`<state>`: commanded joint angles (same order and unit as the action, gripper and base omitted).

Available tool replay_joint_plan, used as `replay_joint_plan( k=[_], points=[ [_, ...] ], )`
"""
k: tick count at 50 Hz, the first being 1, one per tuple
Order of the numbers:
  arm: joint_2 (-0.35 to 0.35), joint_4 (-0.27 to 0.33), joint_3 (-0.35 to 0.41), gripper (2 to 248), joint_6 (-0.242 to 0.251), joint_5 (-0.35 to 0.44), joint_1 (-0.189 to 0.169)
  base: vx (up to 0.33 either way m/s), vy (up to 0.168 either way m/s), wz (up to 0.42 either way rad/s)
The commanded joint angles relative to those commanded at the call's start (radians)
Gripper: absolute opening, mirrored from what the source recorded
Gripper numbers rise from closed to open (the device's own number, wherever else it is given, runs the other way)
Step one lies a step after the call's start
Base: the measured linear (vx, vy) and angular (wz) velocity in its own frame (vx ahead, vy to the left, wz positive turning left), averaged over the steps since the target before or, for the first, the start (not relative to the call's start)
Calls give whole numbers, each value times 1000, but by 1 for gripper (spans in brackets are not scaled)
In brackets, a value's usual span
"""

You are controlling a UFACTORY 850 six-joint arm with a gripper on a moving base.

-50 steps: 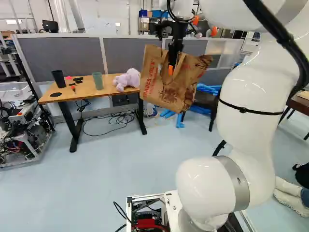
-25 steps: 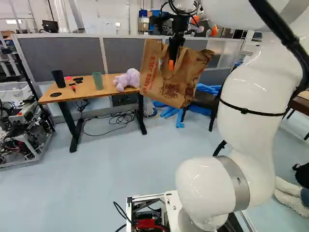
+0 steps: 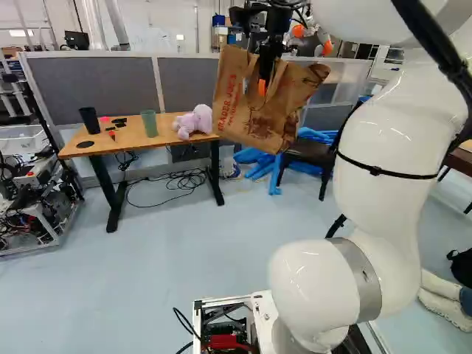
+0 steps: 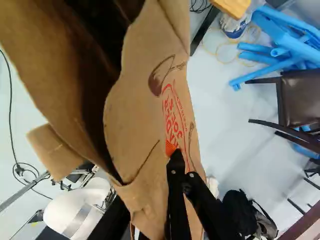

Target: Pick up the bag on the ground and place it on the table

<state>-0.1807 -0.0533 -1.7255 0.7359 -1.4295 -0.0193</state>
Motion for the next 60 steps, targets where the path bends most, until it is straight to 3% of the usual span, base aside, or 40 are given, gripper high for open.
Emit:
replay_joint_plan(
  k=[20,60],
  points=[
    [-12,0,-74,21,0,-31,1,0,0,0],
    [-12,0,-78,21,0,-32,1,2,0,0]
  ],
)
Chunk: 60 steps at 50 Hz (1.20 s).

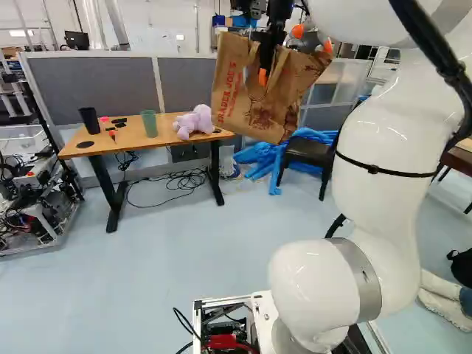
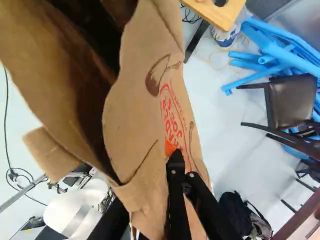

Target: Pick up the bag on the ground and place it on the table

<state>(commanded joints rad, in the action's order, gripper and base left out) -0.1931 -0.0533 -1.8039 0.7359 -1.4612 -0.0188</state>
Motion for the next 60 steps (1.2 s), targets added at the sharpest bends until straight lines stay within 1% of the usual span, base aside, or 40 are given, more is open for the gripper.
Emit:
replay_joint_plan(
  k=[16,60],
  points=[
    [0,0,0,21,0,0,0,103,6,-15],
    [0,0,0,21,0,0,0,167,46,-21]
  ],
)
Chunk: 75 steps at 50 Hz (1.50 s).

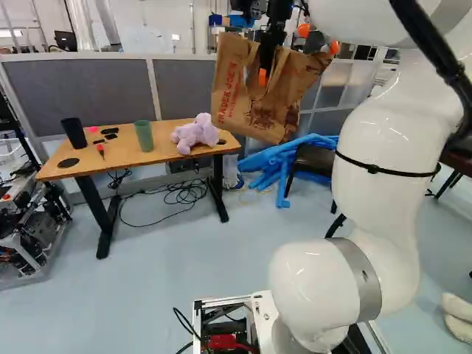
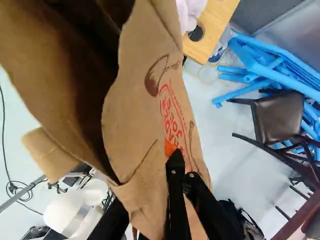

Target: Pick up the bag on the ground and place it on the table

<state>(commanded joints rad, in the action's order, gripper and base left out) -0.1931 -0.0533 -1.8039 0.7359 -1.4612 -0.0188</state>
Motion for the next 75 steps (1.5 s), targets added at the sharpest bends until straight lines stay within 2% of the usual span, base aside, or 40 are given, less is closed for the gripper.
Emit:
replay_joint_plan(
  k=[20,75],
  points=[
    [0,0,0,21,0,0,0,168,59,44],
    [0,0,0,21,0,0,0,168,99,211]
  ],
)
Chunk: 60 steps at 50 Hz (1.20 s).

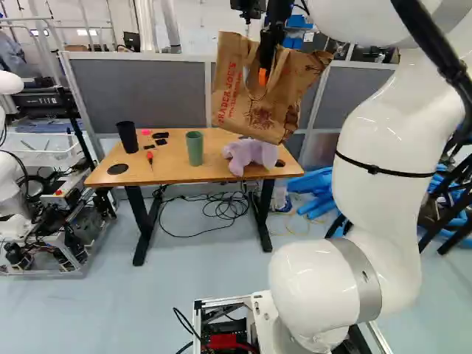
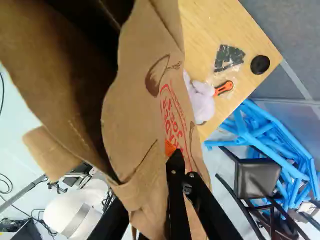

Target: Pick up the bag on the ground and place it on the table

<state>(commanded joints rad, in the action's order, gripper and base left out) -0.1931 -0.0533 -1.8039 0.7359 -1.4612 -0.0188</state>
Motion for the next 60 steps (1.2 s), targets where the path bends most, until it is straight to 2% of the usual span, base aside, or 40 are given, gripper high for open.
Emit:
replay_joint_plan(
  k=[11,60],
  points=[
    [0,0,0,21,0,0,0,174,98,148],
    [0,0,0,21,0,0,0,165,66,-10]
  ],
)
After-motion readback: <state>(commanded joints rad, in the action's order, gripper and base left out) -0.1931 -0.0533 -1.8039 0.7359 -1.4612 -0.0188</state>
